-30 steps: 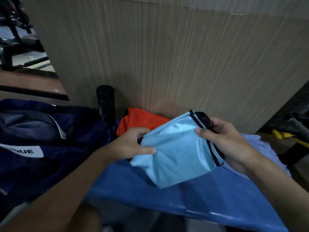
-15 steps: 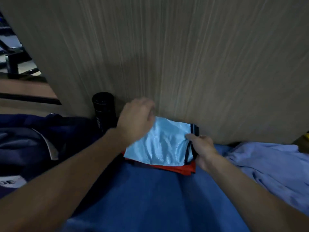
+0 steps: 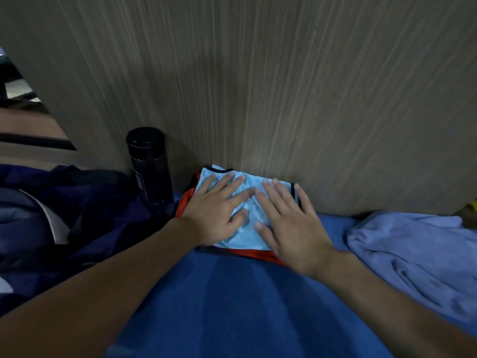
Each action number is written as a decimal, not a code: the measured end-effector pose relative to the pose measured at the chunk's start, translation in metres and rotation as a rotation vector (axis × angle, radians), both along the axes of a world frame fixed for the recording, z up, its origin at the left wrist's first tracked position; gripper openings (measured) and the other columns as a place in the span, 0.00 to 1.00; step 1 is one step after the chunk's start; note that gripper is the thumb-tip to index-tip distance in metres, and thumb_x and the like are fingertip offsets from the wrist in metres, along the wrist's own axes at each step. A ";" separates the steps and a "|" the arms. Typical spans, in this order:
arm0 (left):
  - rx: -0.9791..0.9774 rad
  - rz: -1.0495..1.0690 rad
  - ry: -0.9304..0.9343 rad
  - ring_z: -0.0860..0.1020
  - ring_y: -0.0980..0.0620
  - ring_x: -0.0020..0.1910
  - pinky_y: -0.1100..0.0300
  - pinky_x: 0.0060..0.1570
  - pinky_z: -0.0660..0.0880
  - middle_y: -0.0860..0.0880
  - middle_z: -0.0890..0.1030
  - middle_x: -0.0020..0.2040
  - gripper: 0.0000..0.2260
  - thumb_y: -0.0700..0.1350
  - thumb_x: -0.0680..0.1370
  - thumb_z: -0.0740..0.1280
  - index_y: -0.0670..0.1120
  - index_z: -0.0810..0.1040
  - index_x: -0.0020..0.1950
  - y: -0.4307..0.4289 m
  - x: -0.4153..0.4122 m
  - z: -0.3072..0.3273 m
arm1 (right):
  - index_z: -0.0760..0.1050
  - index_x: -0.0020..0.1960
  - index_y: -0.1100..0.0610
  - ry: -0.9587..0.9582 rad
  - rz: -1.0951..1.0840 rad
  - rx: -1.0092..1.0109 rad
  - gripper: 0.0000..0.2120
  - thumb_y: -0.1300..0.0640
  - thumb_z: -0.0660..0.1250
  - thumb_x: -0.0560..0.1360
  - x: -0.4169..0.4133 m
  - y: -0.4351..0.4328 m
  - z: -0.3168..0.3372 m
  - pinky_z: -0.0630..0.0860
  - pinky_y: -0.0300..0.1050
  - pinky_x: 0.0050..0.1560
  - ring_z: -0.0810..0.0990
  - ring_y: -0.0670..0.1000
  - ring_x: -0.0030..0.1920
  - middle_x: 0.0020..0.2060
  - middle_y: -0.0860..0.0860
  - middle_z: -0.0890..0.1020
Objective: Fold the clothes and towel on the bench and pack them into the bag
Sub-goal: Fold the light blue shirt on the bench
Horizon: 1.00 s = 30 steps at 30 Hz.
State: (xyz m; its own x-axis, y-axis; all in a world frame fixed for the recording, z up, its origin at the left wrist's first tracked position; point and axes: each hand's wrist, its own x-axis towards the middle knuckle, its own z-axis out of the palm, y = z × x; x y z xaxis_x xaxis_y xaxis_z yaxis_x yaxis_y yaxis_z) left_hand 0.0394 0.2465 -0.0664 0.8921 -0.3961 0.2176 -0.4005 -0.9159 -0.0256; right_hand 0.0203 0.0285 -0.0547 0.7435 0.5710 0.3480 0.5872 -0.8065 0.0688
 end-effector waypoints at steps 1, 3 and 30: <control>0.008 -0.006 -0.004 0.51 0.49 0.81 0.44 0.78 0.48 0.51 0.55 0.81 0.27 0.61 0.80 0.45 0.58 0.58 0.79 0.002 0.001 -0.001 | 0.61 0.76 0.59 0.005 -0.015 -0.105 0.29 0.43 0.47 0.82 0.002 -0.005 -0.008 0.54 0.60 0.74 0.56 0.53 0.78 0.77 0.55 0.62; 0.028 -0.011 0.001 0.50 0.50 0.81 0.43 0.77 0.48 0.51 0.54 0.82 0.27 0.61 0.80 0.45 0.59 0.56 0.80 0.006 0.003 -0.004 | 0.62 0.76 0.60 0.053 -0.063 -0.218 0.29 0.44 0.47 0.82 0.005 -0.021 -0.025 0.55 0.61 0.73 0.57 0.52 0.78 0.77 0.55 0.62; -0.230 0.087 -0.096 0.71 0.53 0.69 0.51 0.73 0.59 0.52 0.74 0.71 0.25 0.58 0.78 0.55 0.54 0.74 0.72 0.006 0.013 -0.021 | 0.50 0.80 0.48 0.276 -0.187 0.147 0.36 0.34 0.35 0.76 0.033 0.027 -0.047 0.42 0.53 0.78 0.46 0.47 0.79 0.79 0.49 0.51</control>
State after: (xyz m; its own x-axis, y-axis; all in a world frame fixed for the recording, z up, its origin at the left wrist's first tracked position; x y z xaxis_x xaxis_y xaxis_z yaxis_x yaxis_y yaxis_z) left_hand 0.0523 0.2523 -0.0871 0.8914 -0.2488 0.3788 -0.3256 -0.9330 0.1534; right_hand 0.0532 0.0552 -0.1021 0.9077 0.3752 0.1881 0.4090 -0.8911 -0.1963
